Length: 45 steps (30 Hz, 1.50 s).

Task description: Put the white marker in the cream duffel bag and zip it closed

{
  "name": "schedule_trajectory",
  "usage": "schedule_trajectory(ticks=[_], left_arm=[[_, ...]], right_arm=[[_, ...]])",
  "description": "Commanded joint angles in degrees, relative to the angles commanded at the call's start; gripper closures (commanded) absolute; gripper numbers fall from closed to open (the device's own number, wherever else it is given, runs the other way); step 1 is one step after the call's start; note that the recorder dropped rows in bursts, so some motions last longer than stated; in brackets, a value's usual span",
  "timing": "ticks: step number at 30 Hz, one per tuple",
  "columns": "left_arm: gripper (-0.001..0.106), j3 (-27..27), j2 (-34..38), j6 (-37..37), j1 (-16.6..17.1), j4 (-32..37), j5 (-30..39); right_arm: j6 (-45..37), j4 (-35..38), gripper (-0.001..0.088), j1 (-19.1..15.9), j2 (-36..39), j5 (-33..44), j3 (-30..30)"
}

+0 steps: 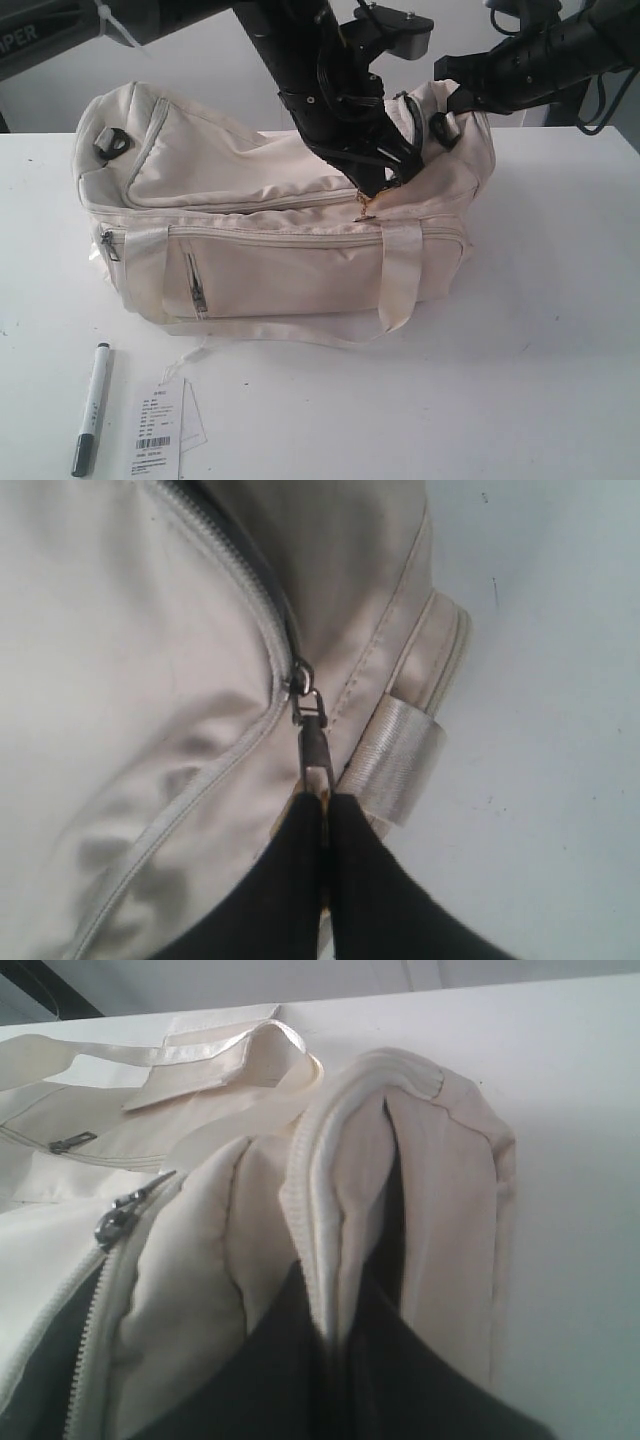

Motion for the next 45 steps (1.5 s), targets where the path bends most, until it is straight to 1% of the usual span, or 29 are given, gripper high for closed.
schedule_trajectory(ticks=[8, 21, 24, 30, 31, 33, 35, 38, 40, 41, 45], left_arm=[[0.105, 0.00, 0.00, 2.92, 0.00, 0.00, 0.00], [0.105, 0.00, 0.00, 2.93, 0.00, 0.00, -0.07], [0.105, 0.00, 0.00, 2.93, 0.00, 0.00, -0.07], [0.105, 0.00, 0.00, 2.93, 0.00, 0.00, -0.07], [0.105, 0.00, 0.00, 2.93, 0.00, 0.00, -0.07], [0.105, 0.00, 0.00, 2.93, 0.00, 0.00, -0.07], [0.105, 0.00, 0.00, 2.78, 0.00, 0.00, -0.07], [0.105, 0.00, 0.00, 2.78, 0.00, 0.00, -0.58], [0.105, 0.00, 0.00, 2.50, 0.00, 0.00, -0.96], [0.105, 0.00, 0.00, 2.38, 0.00, 0.00, -1.09], [0.105, 0.00, 0.00, 2.38, 0.00, 0.00, -1.30]], right_arm=[[0.00, 0.00, 0.0868, 0.00, 0.00, 0.00, 0.00], [0.00, 0.00, 0.0868, 0.00, 0.00, -0.22, 0.00], [0.00, 0.00, 0.0868, 0.00, 0.00, -1.50, 0.00], [0.00, 0.00, 0.0865, 0.00, 0.00, 0.12, 0.00], [0.00, 0.00, 0.0846, 0.00, 0.00, 0.69, 0.00], [0.00, -0.14, 0.0756, -0.14, 0.00, 1.94, 0.00], [0.00, -0.50, 0.0593, -0.68, -0.67, 3.17, 0.00], [2.62, -0.80, 0.0301, -1.48, -2.27, 4.99, 0.00], [4.78, -2.67, 0.0185, -2.35, -4.03, 6.91, 0.00], [6.62, -4.31, 0.0165, -2.74, -5.30, 8.23, 0.00], [15.42, -11.13, 0.0166, -4.21, -10.59, 14.73, 0.00]])
